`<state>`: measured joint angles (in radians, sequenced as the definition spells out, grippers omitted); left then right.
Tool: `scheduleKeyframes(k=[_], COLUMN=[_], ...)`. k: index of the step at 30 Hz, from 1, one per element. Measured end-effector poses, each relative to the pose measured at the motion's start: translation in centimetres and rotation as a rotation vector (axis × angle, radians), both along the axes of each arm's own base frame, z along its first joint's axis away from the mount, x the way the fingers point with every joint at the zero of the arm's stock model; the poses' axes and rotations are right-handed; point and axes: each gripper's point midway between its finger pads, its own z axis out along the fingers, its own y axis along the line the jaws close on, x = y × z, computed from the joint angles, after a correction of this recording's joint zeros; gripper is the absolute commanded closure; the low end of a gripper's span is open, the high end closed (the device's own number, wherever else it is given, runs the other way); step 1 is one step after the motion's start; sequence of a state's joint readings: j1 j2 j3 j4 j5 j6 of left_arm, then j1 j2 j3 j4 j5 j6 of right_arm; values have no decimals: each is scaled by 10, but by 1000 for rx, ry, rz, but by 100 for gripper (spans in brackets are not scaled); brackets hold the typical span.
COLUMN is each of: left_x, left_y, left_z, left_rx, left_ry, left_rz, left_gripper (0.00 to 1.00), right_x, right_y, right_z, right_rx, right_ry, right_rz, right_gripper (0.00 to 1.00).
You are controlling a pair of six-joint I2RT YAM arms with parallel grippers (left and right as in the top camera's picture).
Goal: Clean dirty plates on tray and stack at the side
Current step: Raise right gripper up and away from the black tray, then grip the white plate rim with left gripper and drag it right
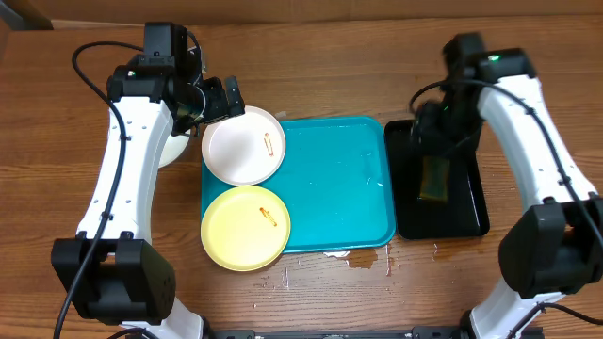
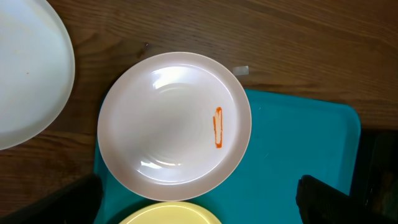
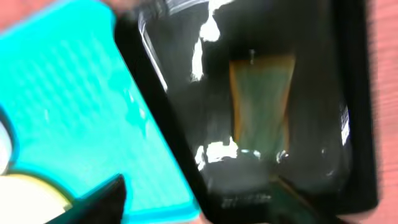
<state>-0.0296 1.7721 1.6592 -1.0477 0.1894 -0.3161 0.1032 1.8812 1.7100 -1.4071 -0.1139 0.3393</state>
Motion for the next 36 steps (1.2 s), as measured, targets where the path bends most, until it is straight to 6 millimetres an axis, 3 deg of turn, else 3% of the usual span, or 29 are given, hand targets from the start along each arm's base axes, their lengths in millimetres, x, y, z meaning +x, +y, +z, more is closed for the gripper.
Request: scheduleKeyframes(k=[7, 12, 15, 35, 36], left_x=[0, 0, 0, 3, 4], left_y=[0, 0, 0, -1, -1], left_z=[0, 0, 0, 1, 2], left_rx=[0, 0, 0, -16, -15], left_ry=[0, 0, 0, -6, -11], left_rz=[0, 0, 0, 25, 25], left_gripper=[0, 0, 0, 0, 8], right_x=[45, 45, 42, 41, 41], right_y=[-58, -109, -126, -133, -133], right_z=[7, 8, 8, 8, 8], right_rx=[-44, -66, -76, -78, -78], right_ry=[-175, -182, -180, -179, -179], right_rz=[-96, -220, -259, -276, -276], right_gripper=[0, 0, 0, 0, 0])
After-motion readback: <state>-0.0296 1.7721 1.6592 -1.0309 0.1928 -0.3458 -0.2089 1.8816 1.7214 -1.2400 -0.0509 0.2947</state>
